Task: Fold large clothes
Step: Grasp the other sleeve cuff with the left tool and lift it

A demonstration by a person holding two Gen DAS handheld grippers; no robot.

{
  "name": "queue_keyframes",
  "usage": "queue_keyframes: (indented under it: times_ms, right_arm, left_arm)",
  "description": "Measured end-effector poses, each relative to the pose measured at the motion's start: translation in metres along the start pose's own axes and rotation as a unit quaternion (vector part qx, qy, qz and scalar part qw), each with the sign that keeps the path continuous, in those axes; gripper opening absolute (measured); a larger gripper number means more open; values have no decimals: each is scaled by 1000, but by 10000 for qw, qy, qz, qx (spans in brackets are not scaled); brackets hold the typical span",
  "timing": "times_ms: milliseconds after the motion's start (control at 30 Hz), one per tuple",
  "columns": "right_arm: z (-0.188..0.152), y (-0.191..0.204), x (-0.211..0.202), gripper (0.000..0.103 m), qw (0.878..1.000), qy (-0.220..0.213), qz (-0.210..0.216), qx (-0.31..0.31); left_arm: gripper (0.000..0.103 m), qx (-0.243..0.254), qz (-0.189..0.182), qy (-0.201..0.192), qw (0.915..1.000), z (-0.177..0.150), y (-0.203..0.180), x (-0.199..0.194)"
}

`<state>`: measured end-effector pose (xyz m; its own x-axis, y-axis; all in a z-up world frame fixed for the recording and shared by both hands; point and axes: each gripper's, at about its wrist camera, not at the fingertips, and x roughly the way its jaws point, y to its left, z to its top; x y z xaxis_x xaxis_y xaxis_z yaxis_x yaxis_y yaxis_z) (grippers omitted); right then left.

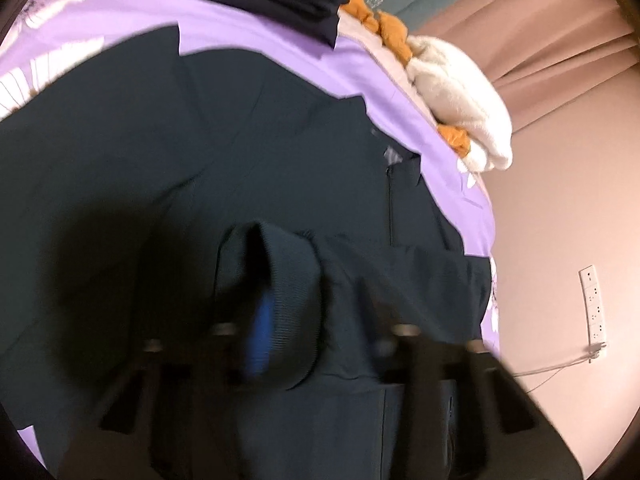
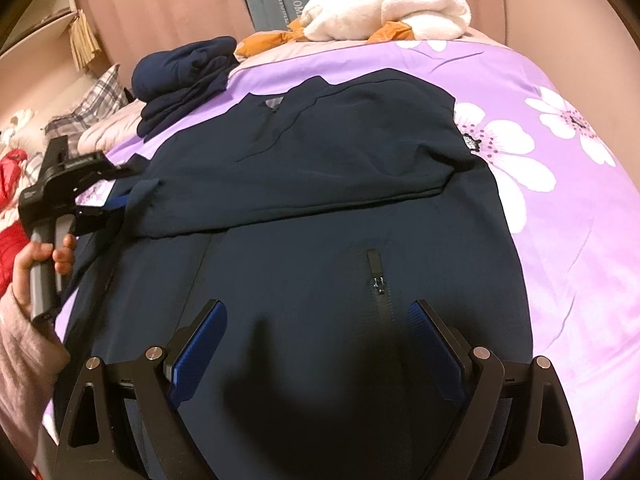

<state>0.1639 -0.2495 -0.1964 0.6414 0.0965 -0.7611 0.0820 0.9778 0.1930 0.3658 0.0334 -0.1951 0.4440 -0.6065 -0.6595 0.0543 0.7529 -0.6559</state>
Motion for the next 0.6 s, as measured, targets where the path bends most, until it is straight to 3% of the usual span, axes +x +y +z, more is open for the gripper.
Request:
queue_keyframes:
  times_ms: [67, 167, 233, 333, 467, 600]
  right_arm:
    - [0, -2, 1, 91, 10000, 30, -20, 44]
    - [-1, -1, 1, 91, 9999, 54, -24, 118]
    - [-3, -1, 2, 91, 9999, 70, -21, 144]
    - [-4, -2, 3, 92, 9998, 118, -53, 164]
    - [-5, -5, 9, 92, 9993, 233, -78, 278]
    - [-5, -3, 9, 91, 9990, 254, -33, 365]
  left_arm:
    - [3, -49, -70, 41, 10000, 0, 3, 3]
    - [2, 48, -254, -120, 9996, 0, 1, -8]
    - [2, 468, -376, -229, 9979, -4, -7, -21]
    - [2, 916, -96, -12, 9957, -22, -6, -25]
    - [7, 925, 342, 423, 9942, -45, 17, -15]
    - [10, 771, 520, 455, 9946, -48, 30, -23]
